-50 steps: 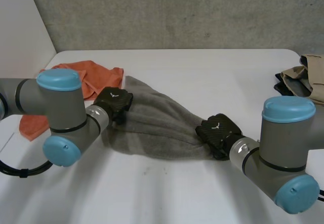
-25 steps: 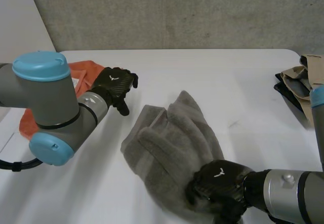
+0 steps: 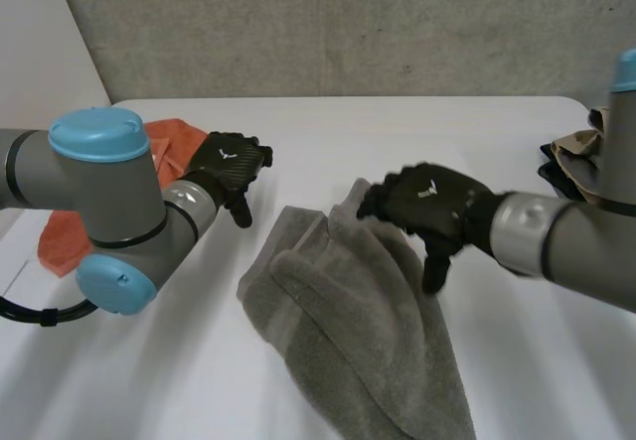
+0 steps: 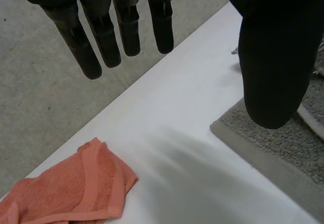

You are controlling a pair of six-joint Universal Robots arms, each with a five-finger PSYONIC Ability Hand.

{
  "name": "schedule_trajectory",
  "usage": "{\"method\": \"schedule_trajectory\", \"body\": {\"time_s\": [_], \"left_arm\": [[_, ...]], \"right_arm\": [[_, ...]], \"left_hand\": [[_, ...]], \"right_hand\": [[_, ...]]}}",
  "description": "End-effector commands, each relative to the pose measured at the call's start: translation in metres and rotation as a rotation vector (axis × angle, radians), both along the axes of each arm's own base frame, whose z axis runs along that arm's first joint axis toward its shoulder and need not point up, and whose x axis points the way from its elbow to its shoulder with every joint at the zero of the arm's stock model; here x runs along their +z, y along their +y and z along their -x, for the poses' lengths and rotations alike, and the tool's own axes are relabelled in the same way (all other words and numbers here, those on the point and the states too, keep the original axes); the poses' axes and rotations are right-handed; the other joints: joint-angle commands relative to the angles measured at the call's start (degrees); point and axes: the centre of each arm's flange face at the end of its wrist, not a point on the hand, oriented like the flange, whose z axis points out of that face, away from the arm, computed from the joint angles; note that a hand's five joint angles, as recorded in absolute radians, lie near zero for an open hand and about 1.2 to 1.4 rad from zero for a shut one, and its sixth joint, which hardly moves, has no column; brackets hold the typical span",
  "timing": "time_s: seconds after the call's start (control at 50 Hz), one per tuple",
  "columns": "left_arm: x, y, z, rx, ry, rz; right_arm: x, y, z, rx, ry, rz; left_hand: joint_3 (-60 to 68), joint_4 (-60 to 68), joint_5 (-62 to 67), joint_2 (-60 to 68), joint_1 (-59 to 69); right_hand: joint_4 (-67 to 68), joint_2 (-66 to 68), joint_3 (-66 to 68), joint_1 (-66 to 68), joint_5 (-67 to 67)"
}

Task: Fold the laundry.

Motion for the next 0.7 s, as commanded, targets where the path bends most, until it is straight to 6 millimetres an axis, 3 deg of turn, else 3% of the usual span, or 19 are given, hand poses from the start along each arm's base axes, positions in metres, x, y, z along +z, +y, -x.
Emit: {"method": "schedule_trajectory", "body": {"time_s": [0.02,0.12,0.24,0.32,0.36,0.4,0.52,0.7], "left_arm": [[0.005,0.003,-0.013,0.025,-0.002,-0.008],[0.011,0.01,-0.028,0.049,-0.002,-0.013],[0.016,0.02,-0.034,0.026,0.004,-0.024],[0.014,0.024,-0.04,0.015,0.007,-0.035],[0.014,0.025,-0.041,0.013,0.007,-0.037],[0.013,0.025,-0.041,0.015,0.007,-0.038],[0.017,0.02,-0.041,0.017,0.015,-0.022],[0.026,0.009,-0.031,-0.002,0.041,0.033]], "right_arm": [[-0.031,-0.047,-0.033,0.017,-0.017,0.114],[-0.063,-0.066,-0.054,0.056,-0.019,0.105],[-0.091,-0.07,-0.068,0.094,-0.014,0.078],[-0.103,-0.069,-0.072,0.119,-0.016,0.054],[-0.104,-0.067,-0.073,0.129,-0.018,0.049],[-0.099,-0.068,-0.072,0.122,-0.021,0.061],[-0.034,-0.065,-0.066,0.081,-0.084,0.219],[0.019,-0.027,-0.039,0.064,-0.12,0.332]], "left_hand": [[0.2,0.6,0.9,0.4,-1.0],[-0.8,-0.4,-0.1,-0.6,-2.0],[-1.7,-1.3,-0.9,-1.5,-2.8],[-1.7,-1.3,-0.9,-1.5,-2.8],[-1.9,-1.5,-1.1,-1.6,-3.0],[-1.9,-1.5,-1.1,-1.6,-3.0],[-4.2,-3.8,-3.5,-4.0,-5.3],[-10.3,-9.9,-9.5,-10.0,-11.4]], "right_hand": [[-3.5,-2.9,-2.4,-1.8,-3.7],[-3.4,-2.9,-2.4,-1.7,-3.7],[-1.2,-0.7,-0.2,0.5,-1.5],[15.2,15.8,16.3,16.9,15.0],[37.3,37.9,38.4,39.1,37.1],[66.3,66.9,67.4,68.1,66.1],[66.5,67.1,67.6,68.2,66.3],[66.5,67.1,67.6,68.2,66.3]]}}
